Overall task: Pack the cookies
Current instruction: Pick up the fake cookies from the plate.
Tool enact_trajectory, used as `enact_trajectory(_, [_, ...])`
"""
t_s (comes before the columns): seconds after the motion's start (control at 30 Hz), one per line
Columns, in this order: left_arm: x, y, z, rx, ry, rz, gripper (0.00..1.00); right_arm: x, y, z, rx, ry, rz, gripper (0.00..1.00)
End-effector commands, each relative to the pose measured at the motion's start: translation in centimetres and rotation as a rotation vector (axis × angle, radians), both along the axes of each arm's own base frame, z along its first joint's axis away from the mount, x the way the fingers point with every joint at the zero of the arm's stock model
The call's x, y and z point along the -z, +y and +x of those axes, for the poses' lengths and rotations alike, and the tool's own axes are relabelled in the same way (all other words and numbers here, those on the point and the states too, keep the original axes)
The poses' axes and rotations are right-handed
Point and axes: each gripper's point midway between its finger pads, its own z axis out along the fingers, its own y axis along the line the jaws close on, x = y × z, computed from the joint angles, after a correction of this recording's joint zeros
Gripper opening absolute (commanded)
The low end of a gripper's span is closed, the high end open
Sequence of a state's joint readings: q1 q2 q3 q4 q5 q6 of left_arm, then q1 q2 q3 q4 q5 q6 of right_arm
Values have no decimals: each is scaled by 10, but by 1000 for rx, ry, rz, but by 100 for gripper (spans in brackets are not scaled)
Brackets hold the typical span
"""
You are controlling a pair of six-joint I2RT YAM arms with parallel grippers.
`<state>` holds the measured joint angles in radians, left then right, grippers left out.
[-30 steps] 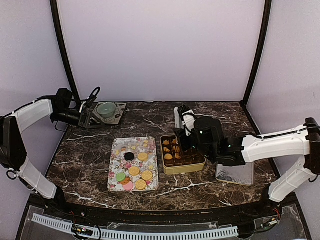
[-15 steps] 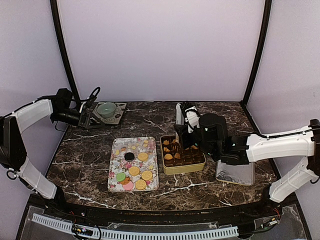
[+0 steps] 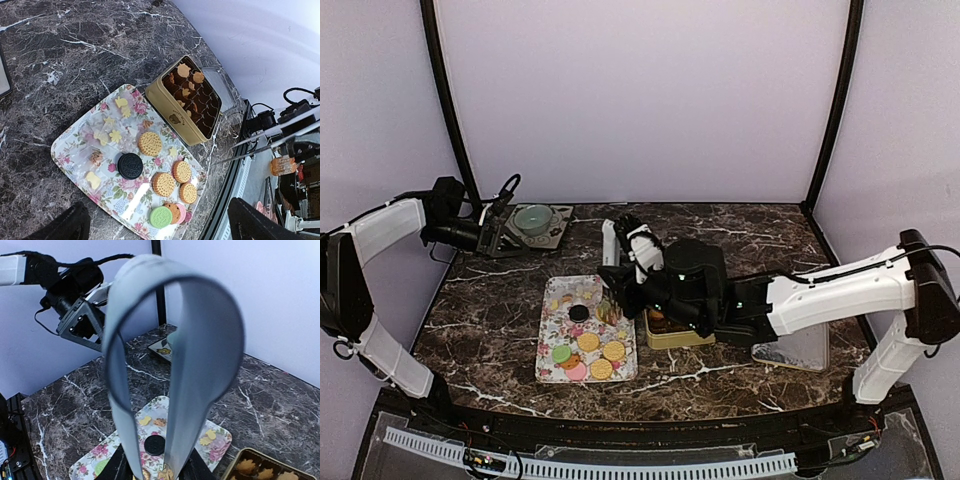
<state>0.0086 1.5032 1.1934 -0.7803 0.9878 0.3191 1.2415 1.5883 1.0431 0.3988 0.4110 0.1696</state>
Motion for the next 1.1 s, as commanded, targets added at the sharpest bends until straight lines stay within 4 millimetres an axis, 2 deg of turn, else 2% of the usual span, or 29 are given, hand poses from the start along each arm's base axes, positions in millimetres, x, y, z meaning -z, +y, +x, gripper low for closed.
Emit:
enact_trajectory(0.0, [-1,1,-6,7,-7,2,99,-2,43,-15,-62,-5,57,29])
enact_trajectory(0.2, [1,2,-6,5,-1,7,99,11,86,-26,-102,1,40,29])
enact_trajectory(0.27, [0,2,-6,5,-3,8,99,18,110,-52,-262,20,28,30])
enact_trajectory(0.4, [-2,1,-5,4,-4,1,99,27,128,-63,-321,20,-4,34])
enact_trajectory(0.57, [-2,1,-6,4,-1,1,99,40,138,-68,-361,37,-35,36])
enact_trajectory(0.7, [-2,1,-7,4,-3,4,99,53,139,-67,-355,46,-64,39])
enact_trajectory(0.83, [-2,1,-8,8,-6,5,99,64,138,-63,-325,41,-89,45])
enact_trajectory(1.07, [-4,2,-12,13,-12,15,99,69,136,-56,-280,23,-91,48])
